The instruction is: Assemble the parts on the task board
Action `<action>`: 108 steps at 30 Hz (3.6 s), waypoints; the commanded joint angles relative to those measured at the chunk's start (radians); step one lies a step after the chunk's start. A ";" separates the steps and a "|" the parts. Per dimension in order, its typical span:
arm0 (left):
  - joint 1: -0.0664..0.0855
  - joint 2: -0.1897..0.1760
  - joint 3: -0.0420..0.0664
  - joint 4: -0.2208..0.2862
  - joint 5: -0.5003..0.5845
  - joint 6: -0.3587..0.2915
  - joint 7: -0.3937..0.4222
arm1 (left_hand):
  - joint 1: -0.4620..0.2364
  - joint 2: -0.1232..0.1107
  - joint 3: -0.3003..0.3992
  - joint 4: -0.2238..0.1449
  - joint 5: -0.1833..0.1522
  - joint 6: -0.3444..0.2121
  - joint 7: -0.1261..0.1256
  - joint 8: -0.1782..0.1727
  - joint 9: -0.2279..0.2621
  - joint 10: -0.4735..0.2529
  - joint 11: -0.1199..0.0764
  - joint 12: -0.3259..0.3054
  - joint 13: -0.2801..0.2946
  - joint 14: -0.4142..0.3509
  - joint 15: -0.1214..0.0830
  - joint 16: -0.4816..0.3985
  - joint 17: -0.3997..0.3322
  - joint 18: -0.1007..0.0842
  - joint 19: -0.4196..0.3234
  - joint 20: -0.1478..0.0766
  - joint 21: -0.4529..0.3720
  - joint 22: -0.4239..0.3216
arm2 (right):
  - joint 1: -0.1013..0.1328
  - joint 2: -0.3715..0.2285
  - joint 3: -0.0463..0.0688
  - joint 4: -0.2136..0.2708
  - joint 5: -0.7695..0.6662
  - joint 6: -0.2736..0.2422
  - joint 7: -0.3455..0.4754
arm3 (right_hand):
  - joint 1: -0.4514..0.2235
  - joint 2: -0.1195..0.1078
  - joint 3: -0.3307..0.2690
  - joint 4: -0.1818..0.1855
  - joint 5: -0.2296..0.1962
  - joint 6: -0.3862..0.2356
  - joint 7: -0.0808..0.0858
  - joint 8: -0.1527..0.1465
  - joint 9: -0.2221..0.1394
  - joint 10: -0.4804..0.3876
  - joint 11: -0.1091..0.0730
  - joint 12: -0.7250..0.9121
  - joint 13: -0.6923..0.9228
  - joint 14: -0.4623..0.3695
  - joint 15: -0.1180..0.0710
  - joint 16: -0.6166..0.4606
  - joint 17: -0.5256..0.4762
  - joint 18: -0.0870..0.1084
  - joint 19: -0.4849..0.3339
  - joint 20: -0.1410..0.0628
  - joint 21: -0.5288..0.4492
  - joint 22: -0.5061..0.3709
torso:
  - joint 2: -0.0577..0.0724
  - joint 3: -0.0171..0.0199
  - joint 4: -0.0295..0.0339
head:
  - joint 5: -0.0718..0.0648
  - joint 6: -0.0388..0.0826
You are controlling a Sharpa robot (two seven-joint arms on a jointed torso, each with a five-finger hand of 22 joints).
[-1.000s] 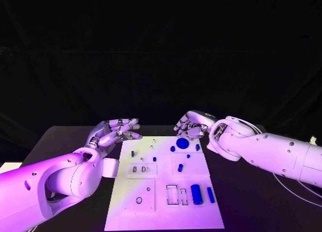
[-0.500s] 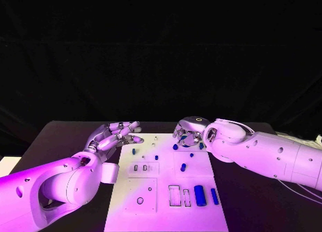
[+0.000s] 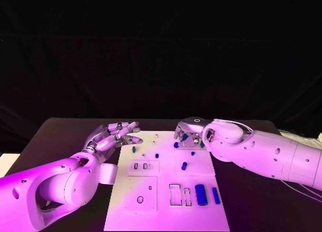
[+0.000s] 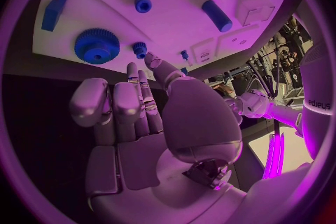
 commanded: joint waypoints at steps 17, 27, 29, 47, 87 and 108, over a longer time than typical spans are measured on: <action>0.002 -0.005 0.001 0.010 0.004 0.024 -0.004 | -0.005 -0.007 -0.006 0.000 -0.006 -0.004 0.007 -0.007 -0.001 -0.009 -0.001 -0.007 -0.001 -0.002 0.006 0.002 0.003 0.011 0.004 0.002 0.000 -0.002 | -0.001 0.026 0.000 -0.027 -0.041 0.053 -0.002 | 0.010 -0.011 0.041 0.018 -0.042 0.011 0.000 -0.002 0.001 0.002 0.000 -0.003 -0.001 0.035 0.008 0.030 0.027 -0.016 -0.008 0.009 0.038 0.042 | 0.015 -0.0015 0.0057 | 0.001 0.001; 0.003 -0.008 0.001 0.010 0.004 0.024 -0.007 | -0.004 -0.007 -0.006 -0.002 -0.006 -0.006 0.007 -0.008 -0.001 -0.011 0.000 -0.008 -0.001 -0.001 0.006 0.003 0.004 0.011 0.005 0.002 0.000 -0.002 | -0.003 0.036 0.000 -0.039 -0.042 0.066 0.002 | 0.012 -0.008 0.061 0.031 -0.044 0.022 -0.002 0.000 0.003 0.011 -0.001 -0.002 0.000 0.036 0.006 0.048 0.046 -0.018 -0.008 0.009 0.054 0.061 | 0.019 -0.0027 0.0045 | 0.007 -0.002; 0.003 -0.008 0.001 0.010 0.004 0.024 -0.008 | -0.004 -0.007 -0.006 -0.002 -0.006 -0.006 0.007 -0.008 -0.001 -0.011 0.000 -0.008 -0.001 -0.001 0.006 0.003 0.004 0.011 0.005 0.002 0.000 -0.002 | -0.004 0.037 0.000 -0.041 -0.042 0.068 0.003 | 0.013 -0.007 0.064 0.033 -0.044 0.024 -0.002 0.000 0.004 0.014 -0.002 -0.002 0.000 0.036 0.006 0.051 0.049 -0.018 -0.008 0.009 0.057 0.066 | 0.020 -0.0027 0.0048 | 0.007 -0.002; 0.004 -0.004 0.001 0.004 0.004 0.025 -0.011 | -0.004 -0.007 -0.006 -0.002 -0.006 -0.006 0.007 -0.009 -0.001 -0.012 0.000 -0.008 -0.001 -0.001 0.006 0.003 0.005 0.011 0.005 0.002 0.000 -0.002 | -0.004 0.048 -0.002 -0.062 -0.041 0.056 0.002 | 0.018 0.013 0.103 0.078 -0.060 0.060 -0.011 0.005 0.012 0.055 -0.014 0.000 0.002 0.042 -0.006 0.107 0.114 -0.027 0.006 0.001 0.109 0.136 | 0.024 -0.0046 0.0067 | 0.000 -0.006; 0.010 0.001 0.002 0.005 0.004 0.029 -0.014 | -0.002 -0.005 -0.005 -0.006 -0.005 -0.007 0.008 -0.012 -0.001 -0.014 0.001 -0.010 -0.001 -0.005 0.007 0.002 0.009 0.011 0.005 0.003 -0.001 -0.003 | 0.014 0.181 0.010 -0.153 -0.040 -0.160 -0.012 | 0.038 0.006 0.140 0.089 -0.089 0.059 -0.003 -0.002 0.014 0.048 -0.010 -0.004 0.000 0.041 -0.004 0.128 0.134 -0.031 0.010 0.002 0.131 0.164 | 0.050 -0.0162 0.0325 | -0.003 0.014; 0.010 0.004 0.002 0.003 0.004 0.036 -0.015 | -0.001 -0.004 -0.005 -0.006 -0.005 -0.006 0.008 -0.012 -0.001 -0.014 0.001 -0.010 0.000 -0.006 0.008 0.001 0.010 0.011 0.004 0.003 -0.002 -0.004 | 0.013 0.224 0.009 -0.206 -0.080 -0.118 -0.067 | 0.033 -0.003 0.142 0.096 -0.096 0.055 -0.001 -0.003 0.013 0.044 -0.008 -0.004 0.000 0.039 -0.002 0.129 0.132 -0.031 0.008 0.003 0.132 0.164 | 0.054 -0.0177 0.0365 | -0.003 0.017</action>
